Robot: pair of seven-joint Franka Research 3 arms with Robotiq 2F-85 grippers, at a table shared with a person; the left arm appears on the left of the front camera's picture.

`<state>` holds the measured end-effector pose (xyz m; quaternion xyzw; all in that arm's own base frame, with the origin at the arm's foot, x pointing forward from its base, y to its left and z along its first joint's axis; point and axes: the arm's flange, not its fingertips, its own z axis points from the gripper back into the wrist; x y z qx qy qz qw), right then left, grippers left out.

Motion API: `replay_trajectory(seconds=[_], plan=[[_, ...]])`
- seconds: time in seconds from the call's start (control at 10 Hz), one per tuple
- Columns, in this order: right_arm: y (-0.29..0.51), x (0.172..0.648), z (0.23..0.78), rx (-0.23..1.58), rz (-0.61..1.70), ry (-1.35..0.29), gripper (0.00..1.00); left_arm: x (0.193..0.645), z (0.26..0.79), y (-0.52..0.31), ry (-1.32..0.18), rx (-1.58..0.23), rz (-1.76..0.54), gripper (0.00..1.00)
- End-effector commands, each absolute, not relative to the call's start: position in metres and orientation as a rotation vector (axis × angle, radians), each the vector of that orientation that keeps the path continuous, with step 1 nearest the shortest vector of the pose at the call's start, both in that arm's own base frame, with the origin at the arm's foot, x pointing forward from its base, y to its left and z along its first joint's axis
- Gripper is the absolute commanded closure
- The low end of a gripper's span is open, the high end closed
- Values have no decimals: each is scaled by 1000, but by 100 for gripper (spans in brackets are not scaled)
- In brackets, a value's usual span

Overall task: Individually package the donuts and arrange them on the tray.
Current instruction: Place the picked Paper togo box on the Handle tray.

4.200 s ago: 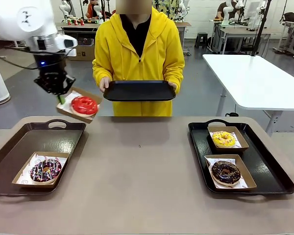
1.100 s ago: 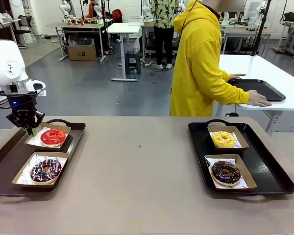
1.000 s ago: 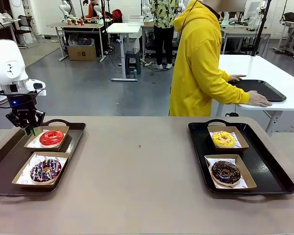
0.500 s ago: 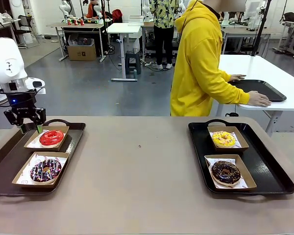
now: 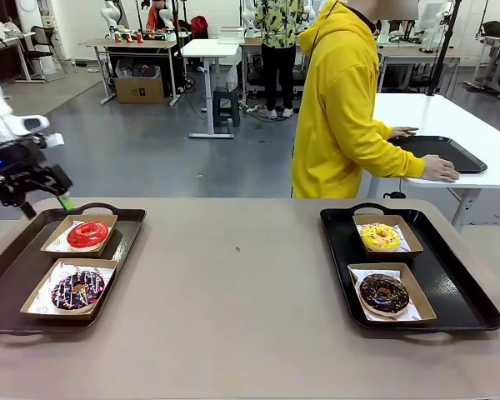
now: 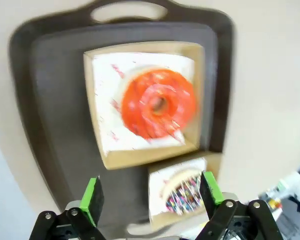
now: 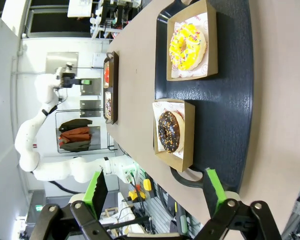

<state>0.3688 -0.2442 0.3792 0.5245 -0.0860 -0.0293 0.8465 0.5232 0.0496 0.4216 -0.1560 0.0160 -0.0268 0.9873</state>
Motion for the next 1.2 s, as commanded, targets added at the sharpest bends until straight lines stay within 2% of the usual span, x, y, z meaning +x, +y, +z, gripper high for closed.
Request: replay_trajectory(seconds=[0.0, 0.3, 0.6, 0.9, 1.1], plan=[[-243, 366, 380, 1107, -63, -166, 0, 465, 444, 95, 13, -515, -100, 0], [-243, 366, 380, 1107, -63, -166, 0, 397, 456, 170, -88, -792, -75, 0], [-243, 366, 380, 1107, -63, -166, 0, 367, 436, 231, -220, -1058, -3, 0], [-243, 366, 380, 1107, -63, -166, 0, 350, 407, 268, -245, -1177, 106, 0], [-243, 366, 380, 1107, -63, -166, 0, 352, 394, 280, -204, -1198, 157, 0]])
